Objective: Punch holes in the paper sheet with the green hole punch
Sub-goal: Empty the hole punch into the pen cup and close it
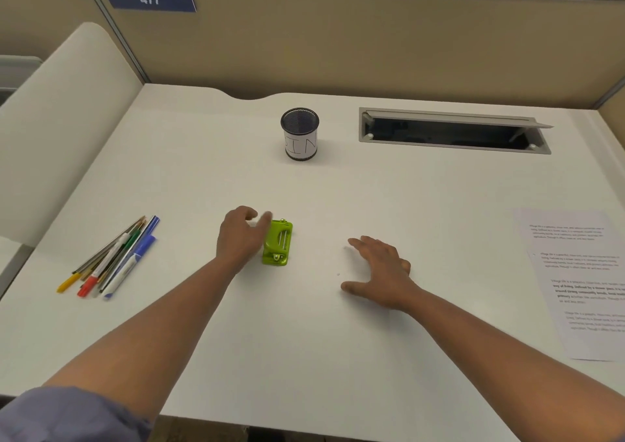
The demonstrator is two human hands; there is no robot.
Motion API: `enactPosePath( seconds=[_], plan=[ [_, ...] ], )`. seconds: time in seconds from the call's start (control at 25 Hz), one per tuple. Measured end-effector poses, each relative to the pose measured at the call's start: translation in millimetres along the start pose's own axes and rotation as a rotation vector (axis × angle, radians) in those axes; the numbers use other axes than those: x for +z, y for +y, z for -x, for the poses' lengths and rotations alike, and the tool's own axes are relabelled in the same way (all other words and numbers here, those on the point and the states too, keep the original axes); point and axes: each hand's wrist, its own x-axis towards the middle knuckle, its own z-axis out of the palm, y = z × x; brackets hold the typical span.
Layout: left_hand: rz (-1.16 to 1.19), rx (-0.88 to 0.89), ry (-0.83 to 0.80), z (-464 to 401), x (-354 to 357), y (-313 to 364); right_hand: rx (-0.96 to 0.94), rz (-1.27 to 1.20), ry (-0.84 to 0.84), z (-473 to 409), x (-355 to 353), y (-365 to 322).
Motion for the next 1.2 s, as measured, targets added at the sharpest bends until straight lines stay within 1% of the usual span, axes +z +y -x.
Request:
enactPosePath(
  seconds=[0.08, 0.16, 0.28, 0.48, 0.72, 0.96, 1.0, 1.04, 1.12, 1.2],
  plan=[
    [-0.088, 0.103, 0.073, -3, -1, -16, -0.083, -0.035, 0.045, -3, 2, -5],
    [-0.171, 0.174, 0.081, -7, -1, -29, -0.144, -0.028, 0.040, -3, 5, -10],
    [-0.279, 0.288, 0.106, -8, 2, -40, -0.193, 0.062, 0.050, -4, 6, -16],
    [-0.429, 0.395, 0.117, -10, 10, -48, -0.244, 0.146, 0.046, -12, 5, -18],
    [-0.483, 0.359, 0.066, -17, 12, -51, -0.333, 0.231, 0.097, -17, 12, -18],
    [-0.528, 0.325, 0.035, -19, 12, -49, -0.432, 0.591, 0.050, -16, 13, -28],
    [-0.536, 0.325, 0.031, -18, 12, -49, -0.431, 0.583, 0.025, -16, 13, -29],
    [-0.543, 0.326, 0.028, -18, 13, -49, -0.399, 0.510, 0.013, -19, 11, -29],
    [-0.543, 0.327, 0.030, -18, 13, -51, -0.251, 0.260, 0.002, -30, -1, -34],
    [-0.535, 0.319, 0.034, -19, 12, -52, -0.166, 0.042, 0.109, -52, -24, -49]
  ],
)
